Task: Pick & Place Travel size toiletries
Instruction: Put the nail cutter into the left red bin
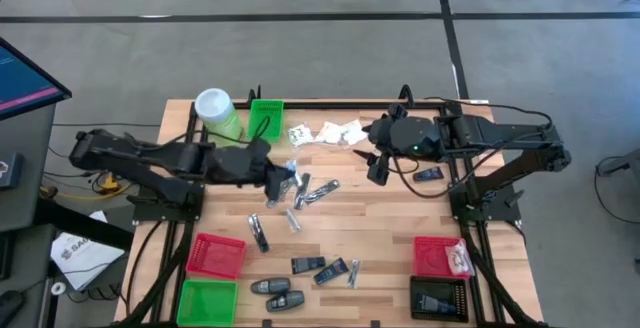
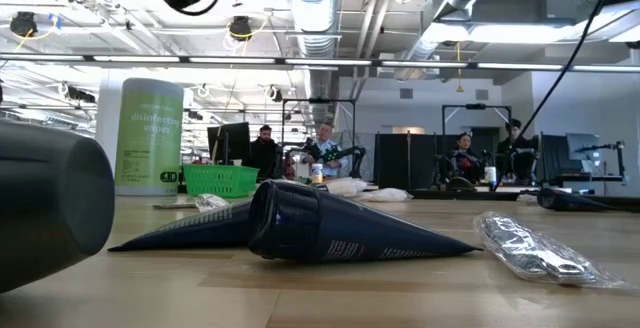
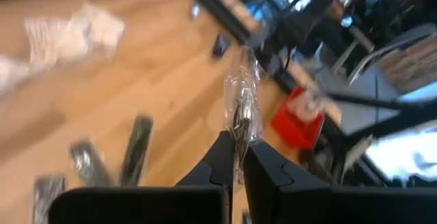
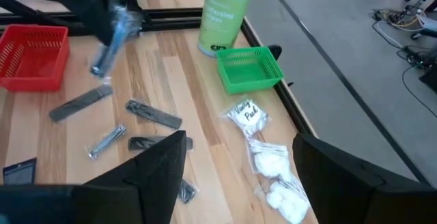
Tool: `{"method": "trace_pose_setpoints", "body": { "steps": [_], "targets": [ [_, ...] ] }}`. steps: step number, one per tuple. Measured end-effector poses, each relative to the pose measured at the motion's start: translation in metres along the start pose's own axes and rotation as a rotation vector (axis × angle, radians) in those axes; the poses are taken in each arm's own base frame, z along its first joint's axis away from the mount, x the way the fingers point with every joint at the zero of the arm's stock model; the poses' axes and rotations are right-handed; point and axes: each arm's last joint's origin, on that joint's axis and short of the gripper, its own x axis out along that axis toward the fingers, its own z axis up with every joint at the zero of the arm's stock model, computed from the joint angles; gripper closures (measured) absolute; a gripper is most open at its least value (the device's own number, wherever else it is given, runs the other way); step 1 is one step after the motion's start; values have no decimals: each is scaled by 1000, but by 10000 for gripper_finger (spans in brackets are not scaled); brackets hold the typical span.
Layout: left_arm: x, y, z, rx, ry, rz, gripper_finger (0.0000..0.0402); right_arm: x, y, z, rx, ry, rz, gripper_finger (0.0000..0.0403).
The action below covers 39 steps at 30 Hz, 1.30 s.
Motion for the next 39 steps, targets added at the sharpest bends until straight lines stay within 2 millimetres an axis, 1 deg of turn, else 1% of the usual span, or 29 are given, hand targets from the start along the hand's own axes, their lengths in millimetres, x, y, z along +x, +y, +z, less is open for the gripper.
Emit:
{"method": "trace_pose_setpoints", "body": {
  "steps": [6, 12, 17, 21, 26, 30, 35, 39],
  "targets": [
    [-14, -1, -22, -27, 180, 7, 396, -1, 4, 0, -4, -5, 11, 143],
    [-27, 0, -49, -8, 432, 40, 396, 1, 5, 2, 77, -21, 13, 143],
    [-40, 1, -68, 73, 602, 54, 396, 4, 6, 2, 158, -16, 12, 143],
    [-53, 2, -84, 179, 714, 75, 396, 3, 6, 2, 286, -16, 12, 143],
    [-67, 6, -98, 359, 799, 96, 396, 4, 6, 2, 410, -16, 10, 143],
    [-70, 13, -113, 487, 846, 95, 396, 4, 6, 2, 502, -16, 12, 143],
    [-71, 28, -137, 582, 904, 125, 396, 3, 6, 2, 563, -15, 13, 143],
    [-72, 38, -152, 636, 932, 138, 396, 3, 6, 2, 594, -16, 13, 143]
  ]
}}
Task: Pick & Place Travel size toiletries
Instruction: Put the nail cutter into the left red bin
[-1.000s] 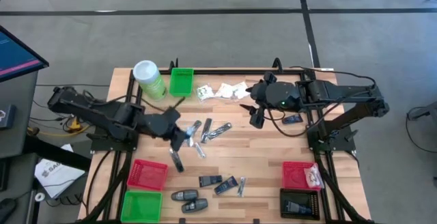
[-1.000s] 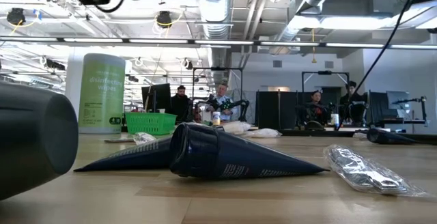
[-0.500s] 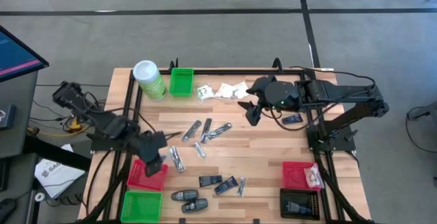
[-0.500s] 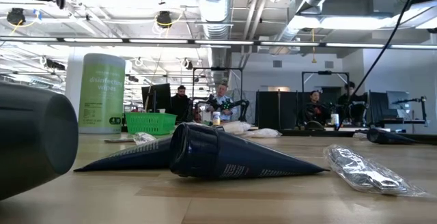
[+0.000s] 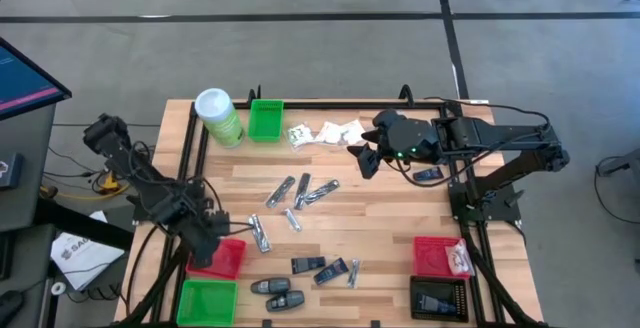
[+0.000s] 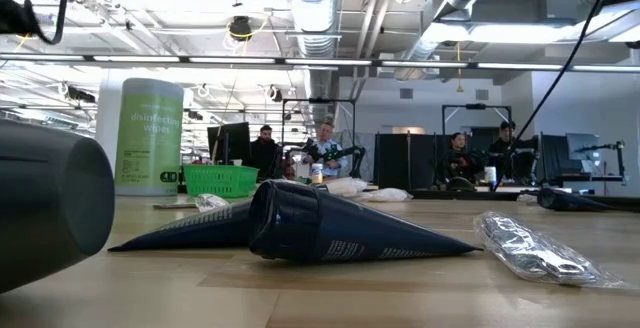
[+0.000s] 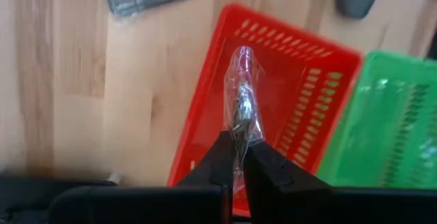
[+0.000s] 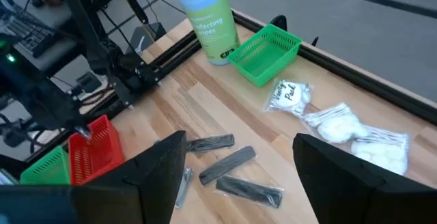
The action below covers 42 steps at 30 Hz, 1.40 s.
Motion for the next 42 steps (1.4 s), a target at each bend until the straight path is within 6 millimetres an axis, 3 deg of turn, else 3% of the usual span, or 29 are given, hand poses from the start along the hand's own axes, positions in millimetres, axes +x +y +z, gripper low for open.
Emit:
{"method": "trace_pose_setpoints", "body": {
  "steps": [10, 29, 37, 42],
  "targets": [
    [24, -5, -7, 55, -4, -24, 396, 0, 0, 0, 19, -4, 4, 143],
    [71, -16, -6, 253, 191, 96, 396, -4, 7, -5, 4, 7, 31, 143],
    [78, -18, -5, 279, 211, 112, 390, -6, 9, -7, 4, 12, 41, 143],
    [77, -19, -5, 238, 229, 87, 362, -6, 10, -8, 1, 13, 45, 143]
  ]
}}
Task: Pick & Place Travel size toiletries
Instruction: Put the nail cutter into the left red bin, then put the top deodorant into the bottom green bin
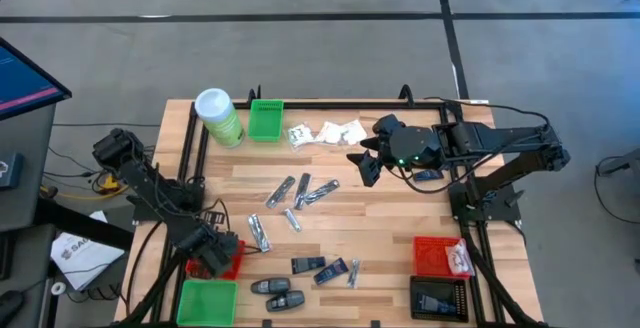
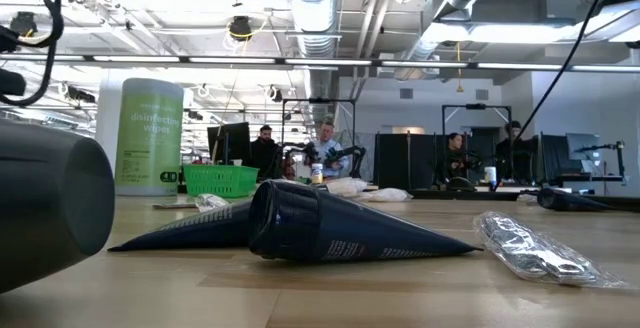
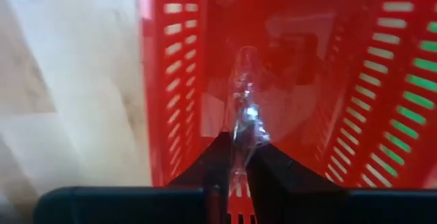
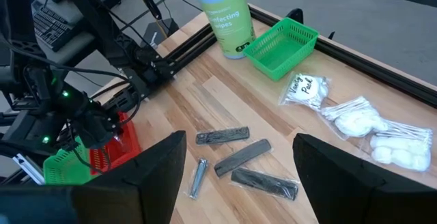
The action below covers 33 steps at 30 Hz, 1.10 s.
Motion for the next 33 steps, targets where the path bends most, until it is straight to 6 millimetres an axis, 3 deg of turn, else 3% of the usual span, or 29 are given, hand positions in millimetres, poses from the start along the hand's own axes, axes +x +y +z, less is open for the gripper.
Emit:
{"method": "trace_pose_setpoints", "body": {
  "steps": [8, 16, 27, 33],
  "targets": [
    [-6, -1, -3, -44, 11, -73, 322, 0, 0, 0, -1, 1, 0, 143],
    [-32, 7, -13, -187, -103, -163, 323, 0, 0, -1, -20, 8, -1, 143],
    [-78, 32, -29, -449, -554, -230, 338, 0, 1, -2, -71, 47, 46, 143],
    [-95, 36, -23, -536, -803, -286, 344, 0, 2, -3, -71, 82, 89, 143]
  ]
}}
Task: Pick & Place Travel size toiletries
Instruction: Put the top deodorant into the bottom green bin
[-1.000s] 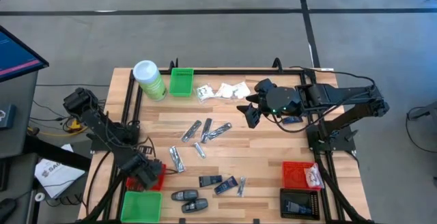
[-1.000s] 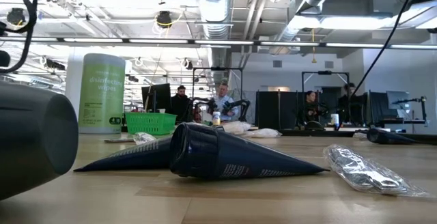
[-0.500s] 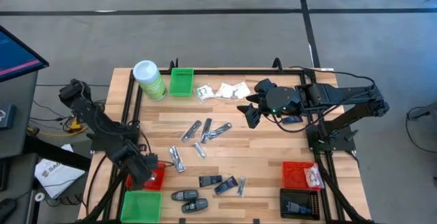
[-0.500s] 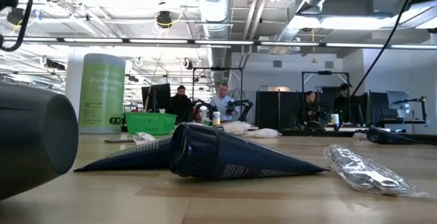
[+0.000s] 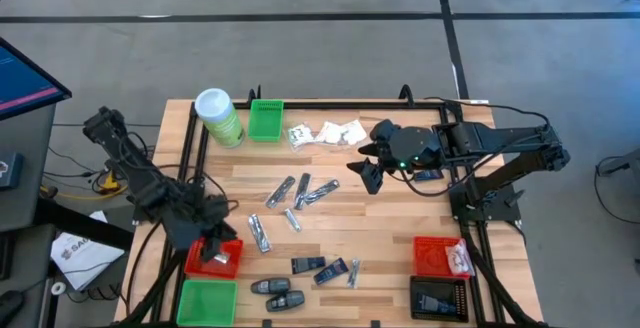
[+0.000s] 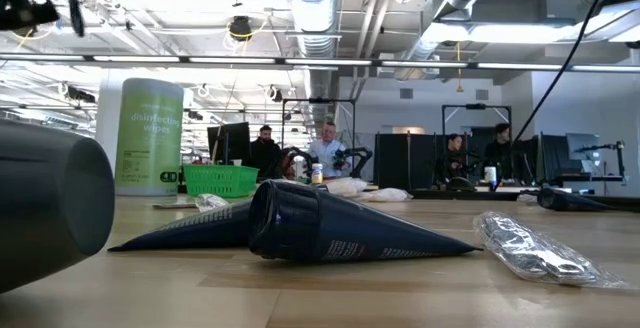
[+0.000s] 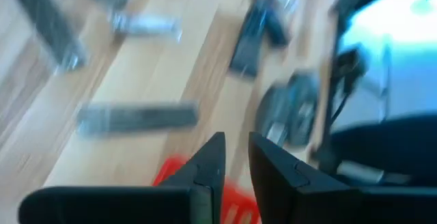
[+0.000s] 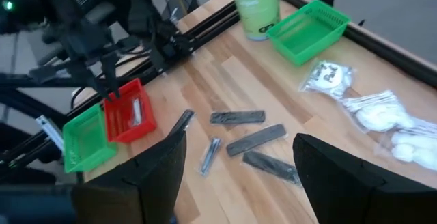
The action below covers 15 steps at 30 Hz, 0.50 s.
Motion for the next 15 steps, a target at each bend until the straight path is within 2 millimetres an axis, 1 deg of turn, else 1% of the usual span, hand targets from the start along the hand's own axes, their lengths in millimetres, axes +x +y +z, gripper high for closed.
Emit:
{"method": "trace_pose_setpoints", "body": {
  "steps": [6, 15],
  "targets": [
    [2, -11, 16, 3, -192, -69, 352, -1, 2, -1, -7, 20, 29, 143],
    [3, -22, 44, 15, -446, -108, 362, -3, 8, -6, -15, 40, 65, 143]
  ]
}}
